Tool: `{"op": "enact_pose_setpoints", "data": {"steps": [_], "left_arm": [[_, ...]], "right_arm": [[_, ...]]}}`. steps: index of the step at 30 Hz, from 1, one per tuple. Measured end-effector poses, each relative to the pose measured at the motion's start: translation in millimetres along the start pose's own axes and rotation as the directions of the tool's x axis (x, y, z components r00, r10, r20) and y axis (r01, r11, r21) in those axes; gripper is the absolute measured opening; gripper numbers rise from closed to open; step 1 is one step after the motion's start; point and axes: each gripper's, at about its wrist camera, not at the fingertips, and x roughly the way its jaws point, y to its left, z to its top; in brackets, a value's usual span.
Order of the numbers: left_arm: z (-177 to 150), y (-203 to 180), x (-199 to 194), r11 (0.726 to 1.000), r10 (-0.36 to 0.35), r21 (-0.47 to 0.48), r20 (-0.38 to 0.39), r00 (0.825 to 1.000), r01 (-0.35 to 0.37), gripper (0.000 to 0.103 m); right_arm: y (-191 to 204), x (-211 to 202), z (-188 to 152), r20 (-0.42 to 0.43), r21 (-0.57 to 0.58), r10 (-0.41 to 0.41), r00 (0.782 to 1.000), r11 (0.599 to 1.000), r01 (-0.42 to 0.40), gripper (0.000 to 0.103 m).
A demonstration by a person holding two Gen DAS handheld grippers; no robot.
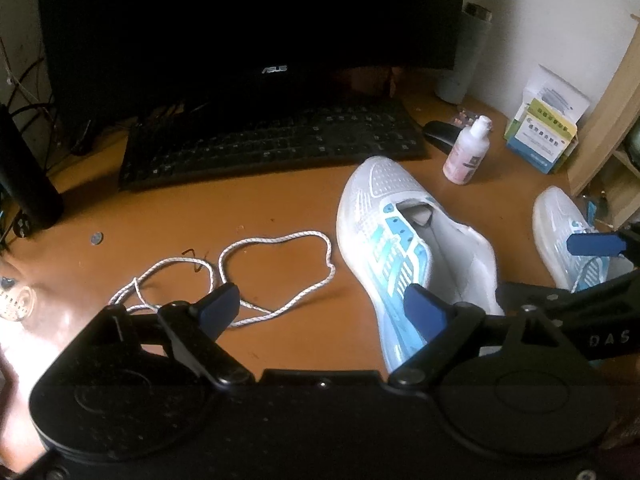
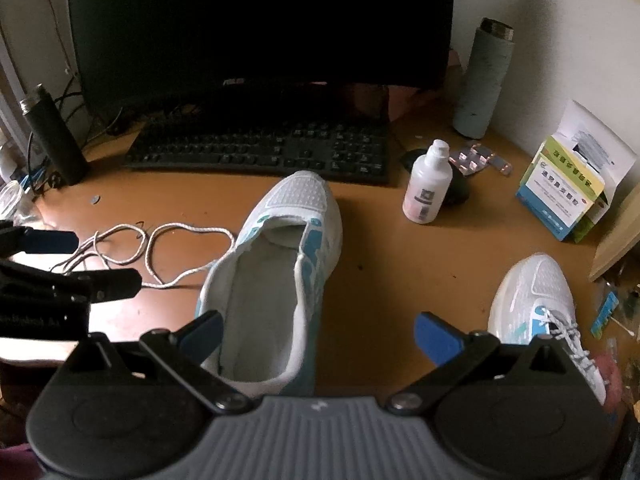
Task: Lace up shoes with both hands
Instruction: 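Move the left gripper toward the loose white shoelace on the desk, then grasp the white shoelace tip with the left gripper and lift it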
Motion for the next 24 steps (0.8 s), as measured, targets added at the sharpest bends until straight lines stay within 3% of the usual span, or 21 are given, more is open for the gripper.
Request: {"op": "enact_pose_setpoints", "data": {"steps": [5,11,14,15,16,19,22,24], "left_arm": [[-3.5,25.1,13.8,1.0,-0.005,0.005,-0.048,0.999,0.005,0.09],[-20.9,67.8,32.1,0.995,0.058,-0.078,-0.05,0.997,-0.062,0.088],[-25.5,83.0,44.6,0.992,0.057,-0.112,-0.054,0.997,-0.063,0.076],[-26.2,86.4,49.4,0.991,0.049,-0.118,-0.058,0.997,-0.056,0.067],[-27.0,89.8,54.2,0.991,0.042,-0.125,-0.062,0.997,-0.049,0.052],[-25.0,91.8,73.2,0.992,0.0,-0.129,-0.099,0.995,-0.013,0.033],[-20.0,87.6,87.6,0.996,-0.021,-0.088,-0.106,0.994,0.012,0.033],[-15.4,90.4,94.6,0.993,-0.024,-0.115,-0.124,0.992,0.01,0.033]], "right_arm": [[1.7,1.1,2.5,0.007,-0.007,0.0,1.0,1.0,0.0,0.102],[6.0,10.0,3.7,-0.013,-0.001,0.025,1.0,1.0,-0.025,0.102],[10.2,11.3,2.9,-0.008,-0.003,0.037,0.999,0.999,-0.037,0.102],[11.5,11.0,2.9,-0.002,-0.005,0.04,0.999,0.999,-0.04,0.102],[12.7,10.9,2.9,0.002,-0.006,0.044,0.999,0.999,-0.044,0.102],[17.5,15.0,2.5,-0.017,-0.017,0.056,0.998,0.998,-0.056,0.102],[22.8,19.7,2.2,-0.042,-0.033,0.055,0.998,0.998,-0.056,0.102],[25.3,20.0,2.5,-0.047,-0.045,0.051,0.998,0.998,-0.053,0.102]]}}
